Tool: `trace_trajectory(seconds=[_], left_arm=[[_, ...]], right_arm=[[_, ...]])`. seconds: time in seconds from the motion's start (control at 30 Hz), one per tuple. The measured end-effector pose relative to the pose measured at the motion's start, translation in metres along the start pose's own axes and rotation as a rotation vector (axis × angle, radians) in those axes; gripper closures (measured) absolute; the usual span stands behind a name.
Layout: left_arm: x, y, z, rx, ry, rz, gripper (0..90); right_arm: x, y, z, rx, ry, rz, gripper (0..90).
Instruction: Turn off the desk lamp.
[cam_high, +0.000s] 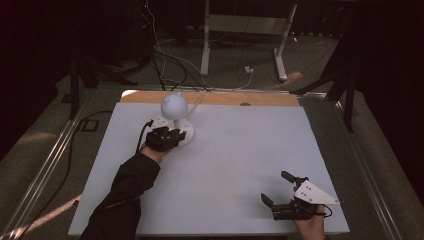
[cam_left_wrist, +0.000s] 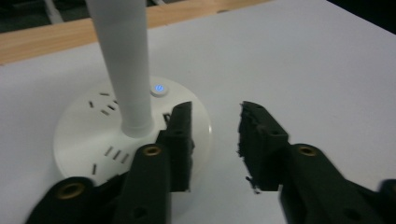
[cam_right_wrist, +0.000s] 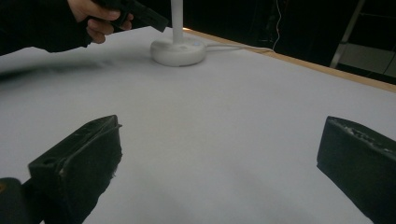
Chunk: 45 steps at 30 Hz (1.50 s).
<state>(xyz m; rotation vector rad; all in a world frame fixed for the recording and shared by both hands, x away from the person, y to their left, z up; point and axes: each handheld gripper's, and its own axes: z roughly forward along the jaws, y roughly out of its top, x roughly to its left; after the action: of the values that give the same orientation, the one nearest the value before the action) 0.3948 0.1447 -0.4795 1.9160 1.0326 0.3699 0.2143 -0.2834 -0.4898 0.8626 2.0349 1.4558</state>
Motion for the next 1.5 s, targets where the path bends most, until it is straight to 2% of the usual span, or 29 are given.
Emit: trace_trajectory(seconds=[0.03,0.07,0.1,0.17,0.2,0.27,0.4,0.43,0.5,0.6,0.67,0.7,0.87,1.0,1.2,1.27,1.3,1.37,1.43,1.5], left_arm=[[0.0,0.0,-0.001,0.008,-0.002,0.004,60.7],[-0.001,0.0,-0.001,0.013,0.0,0.004,60.7],[-0.001,0.0,-0.002,0.018,-0.01,0.002,53.5],[-0.001,-0.001,-0.004,0.025,-0.022,0.002,50.6],[-0.001,-0.001,-0.005,0.03,-0.028,0.003,44.8],[-0.001,-0.001,-0.008,0.037,-0.042,0.002,42.8],[-0.001,-0.001,-0.013,0.06,-0.084,0.004,21.9],[-0.001,0.0,-0.015,0.066,-0.107,0.002,16.9],[-0.001,0.0,-0.018,0.076,-0.113,0.012,15.6],[-0.002,0.0,-0.023,0.091,-0.138,0.028,6.6],[-0.002,-0.001,-0.027,0.102,-0.158,0.024,1.7],[-0.002,-0.001,-0.029,0.107,-0.167,0.023,1.5],[0.0,-0.004,-0.041,0.102,-0.141,0.036,0.4],[0.001,-0.01,-0.051,0.103,-0.14,0.03,0.4],[0.0,-0.029,-0.059,0.128,-0.116,0.05,0.5],[-0.003,-0.036,-0.062,0.13,-0.092,0.066,0.4],[-0.003,-0.039,-0.063,0.132,-0.094,0.061,0.5],[-0.005,-0.046,-0.066,0.12,-0.068,0.066,0.5],[-0.006,-0.051,-0.069,0.133,-0.078,0.049,0.5],[-0.008,-0.057,-0.072,0.14,-0.075,0.053,0.5]], right_arm=[[0.0,0.0,0.0,0.0,0.0,0.001,0.0],[0.0,0.0,0.0,0.0,0.0,0.001,0.0],[0.0,0.0,0.0,0.0,0.0,0.0,0.0],[0.0,0.0,0.0,0.001,0.0,0.001,0.0],[0.0,0.0,0.0,0.002,-0.001,0.0,0.0],[0.0,0.0,0.0,0.002,-0.001,-0.001,0.0],[0.001,0.0,0.001,0.003,-0.001,-0.002,0.0],[0.001,0.0,0.001,0.003,-0.001,-0.002,0.0],[0.001,0.0,0.001,0.005,-0.001,-0.001,0.0],[0.001,0.0,0.001,0.006,-0.003,0.001,0.0],[0.0,0.0,0.002,0.007,-0.004,0.002,0.0],[0.0,0.0,0.002,0.007,-0.004,0.002,0.0],[0.0,0.0,0.002,0.006,-0.004,0.002,0.0],[0.001,0.0,0.002,0.007,-0.003,0.0,0.0],[0.001,0.0,0.002,0.008,0.0,0.0,0.0],[0.001,0.0,0.002,0.008,0.001,0.001,0.0],[0.001,0.0,0.002,0.009,0.001,0.001,0.0],[0.001,0.0,0.002,0.011,0.0,-0.001,0.0],[0.001,0.0,0.003,0.011,0.0,0.0,0.0],[0.001,0.0,0.003,0.013,0.0,0.001,0.0]])
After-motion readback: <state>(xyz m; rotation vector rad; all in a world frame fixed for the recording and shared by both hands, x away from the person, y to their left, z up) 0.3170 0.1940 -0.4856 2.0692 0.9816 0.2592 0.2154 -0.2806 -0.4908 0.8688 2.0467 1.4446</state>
